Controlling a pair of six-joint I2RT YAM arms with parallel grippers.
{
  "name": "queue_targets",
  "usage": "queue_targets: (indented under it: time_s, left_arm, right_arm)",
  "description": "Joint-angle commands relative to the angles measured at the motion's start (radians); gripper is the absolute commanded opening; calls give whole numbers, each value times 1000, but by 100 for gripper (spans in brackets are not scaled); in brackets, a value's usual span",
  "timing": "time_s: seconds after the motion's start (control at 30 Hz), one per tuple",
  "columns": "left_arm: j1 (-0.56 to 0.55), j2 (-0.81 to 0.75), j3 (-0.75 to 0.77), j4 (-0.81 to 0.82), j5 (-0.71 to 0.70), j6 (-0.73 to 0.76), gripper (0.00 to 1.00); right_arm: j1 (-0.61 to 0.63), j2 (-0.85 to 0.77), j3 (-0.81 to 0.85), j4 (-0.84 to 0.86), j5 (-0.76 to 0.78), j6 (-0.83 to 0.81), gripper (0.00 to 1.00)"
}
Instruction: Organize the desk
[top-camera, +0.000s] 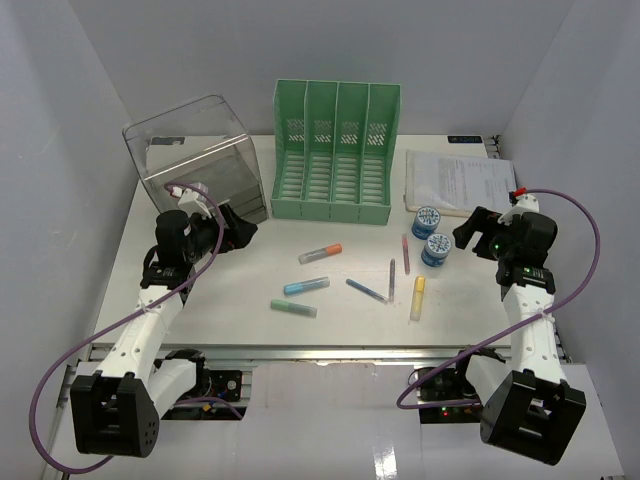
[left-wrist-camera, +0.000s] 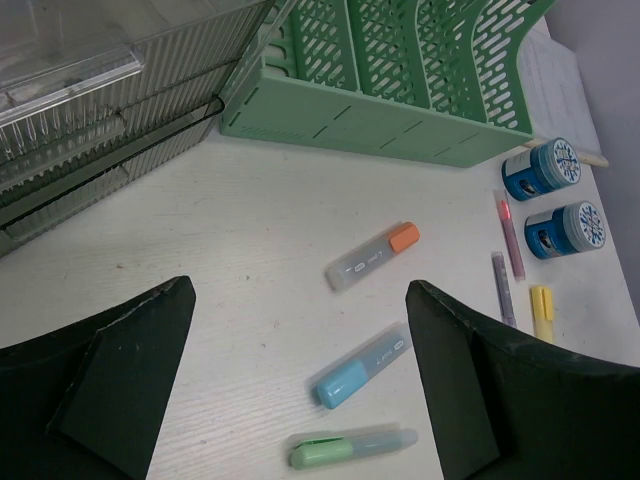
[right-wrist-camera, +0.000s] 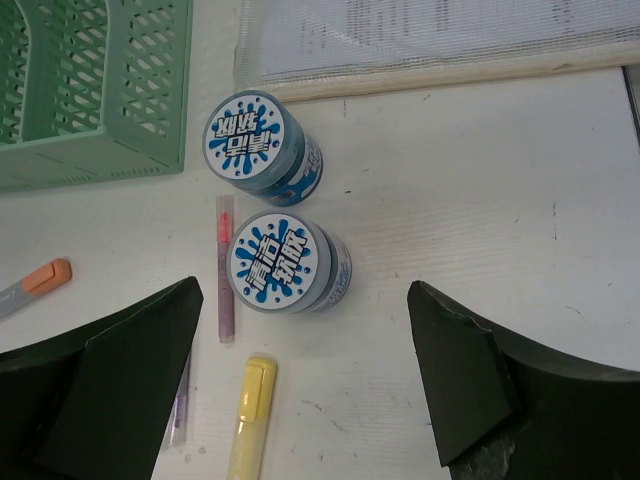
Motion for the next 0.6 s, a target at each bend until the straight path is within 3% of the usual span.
queue_targets:
  time_s: [0.0, 0.13, 0.37, 0.57]
  left_arm:
    - [-1, -19, 28, 32, 2, 0, 98]
    - [-1, -2, 27, 34, -14, -47, 98]
    - [0, -19, -5, 21, -26, -272, 98]
    - [4, -54, 58, -51, -64, -436, 97]
  right_arm:
    - [-6, -10, 34, 46, -42, -19, 90]
    - [-6, -56, -10, 72, -179, -135, 90]
    - [-6, -180, -126, 127, -560, -410, 90]
    - [-6, -135, -78, 2, -746, -519, 90]
